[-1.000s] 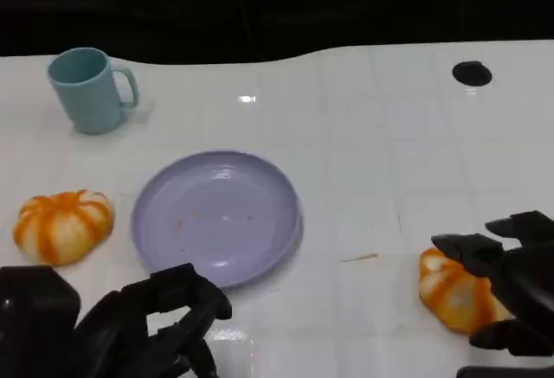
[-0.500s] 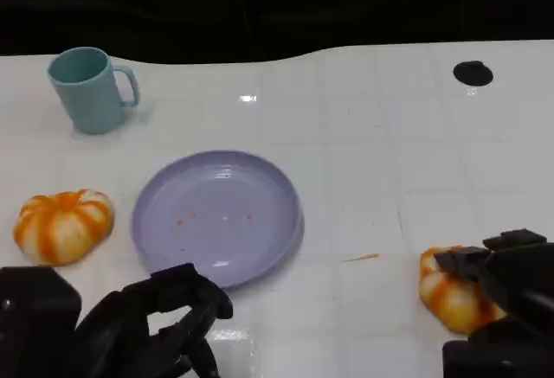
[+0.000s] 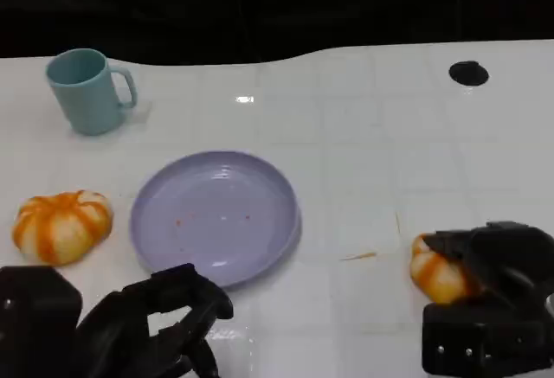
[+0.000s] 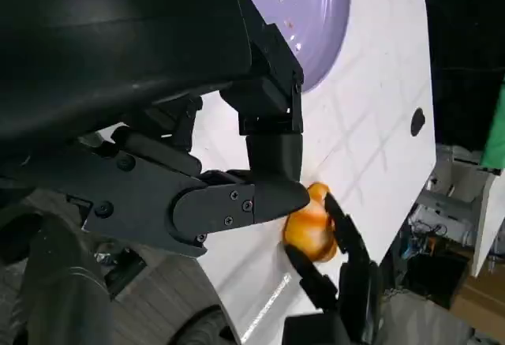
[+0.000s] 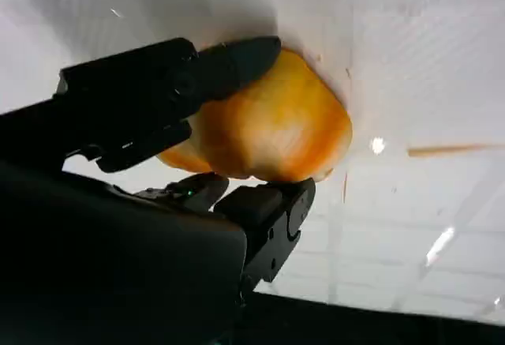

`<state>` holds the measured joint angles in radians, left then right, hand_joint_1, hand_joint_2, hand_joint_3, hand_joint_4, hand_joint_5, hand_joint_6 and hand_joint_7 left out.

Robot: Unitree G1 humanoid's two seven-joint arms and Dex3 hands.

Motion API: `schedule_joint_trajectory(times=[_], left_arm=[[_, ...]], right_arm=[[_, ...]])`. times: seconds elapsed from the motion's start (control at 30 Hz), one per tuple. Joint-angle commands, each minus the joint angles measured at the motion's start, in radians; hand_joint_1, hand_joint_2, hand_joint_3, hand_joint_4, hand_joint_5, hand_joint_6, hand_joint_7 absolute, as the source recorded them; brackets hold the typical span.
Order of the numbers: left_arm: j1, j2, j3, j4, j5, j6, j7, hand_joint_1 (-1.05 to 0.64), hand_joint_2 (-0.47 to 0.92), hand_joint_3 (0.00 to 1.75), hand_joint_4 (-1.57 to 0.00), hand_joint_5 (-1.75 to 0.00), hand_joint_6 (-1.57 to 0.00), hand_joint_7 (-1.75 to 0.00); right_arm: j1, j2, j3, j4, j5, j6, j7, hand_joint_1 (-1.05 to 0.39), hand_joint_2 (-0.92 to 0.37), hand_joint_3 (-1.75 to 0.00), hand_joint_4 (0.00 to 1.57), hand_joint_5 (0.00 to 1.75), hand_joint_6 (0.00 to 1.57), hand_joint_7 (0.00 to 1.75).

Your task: Grasp the bread from the table and place it into the plate.

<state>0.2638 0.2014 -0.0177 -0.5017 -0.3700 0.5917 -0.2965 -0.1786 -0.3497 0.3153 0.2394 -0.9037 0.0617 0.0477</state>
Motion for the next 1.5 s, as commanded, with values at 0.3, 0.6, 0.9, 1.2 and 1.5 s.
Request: schedule_joint_trajectory(times=[0.3,0.6,0.9,1.2,1.5], left_arm=[[-0.002,0.004,0.016,-0.030,-0.008,0.028,0.014,-0.45,0.91,0.50,-0.71,-1.75,-0.64,-1.43],[0.001,0.003,0.014,-0.030,-0.005,0.024,0.012,-0.43,0.91,0.51,-0.71,-1.75,-0.64,-1.43],[-0.002,0.002,0.012,-0.033,-0.002,0.030,0.015,-0.43,0.91,0.51,-0.71,-1.75,-0.64,-1.43],[0.003,0.003,0.010,-0.023,0.003,0.013,0.005,-0.41,0.91,0.54,-0.71,-1.75,-0.64,-1.44],[0.020,0.001,0.004,-0.022,0.008,0.000,0.004,-0.41,0.90,0.56,-0.70,-1.75,-0.63,-1.44]], right_arm=[[-0.083,-0.004,0.002,0.257,0.086,-0.138,-0.344,-0.10,-0.54,-0.78,0.87,1.74,0.78,1.57],[-0.090,0.003,-0.003,0.264,0.127,-0.183,-0.417,-0.09,-0.42,-1.04,0.91,1.75,0.75,1.67],[-0.080,0.024,-0.016,0.202,0.189,-0.255,-0.463,-0.05,-0.36,-1.15,0.91,1.75,0.82,1.50],[-0.084,0.091,-0.036,0.074,0.313,-0.293,-0.372,-0.04,-0.37,-1.21,0.90,1.75,0.70,1.75],[-0.142,0.189,-0.009,0.081,0.351,-0.284,-0.298,-0.05,-0.31,-1.36,0.93,1.75,0.72,1.73]])
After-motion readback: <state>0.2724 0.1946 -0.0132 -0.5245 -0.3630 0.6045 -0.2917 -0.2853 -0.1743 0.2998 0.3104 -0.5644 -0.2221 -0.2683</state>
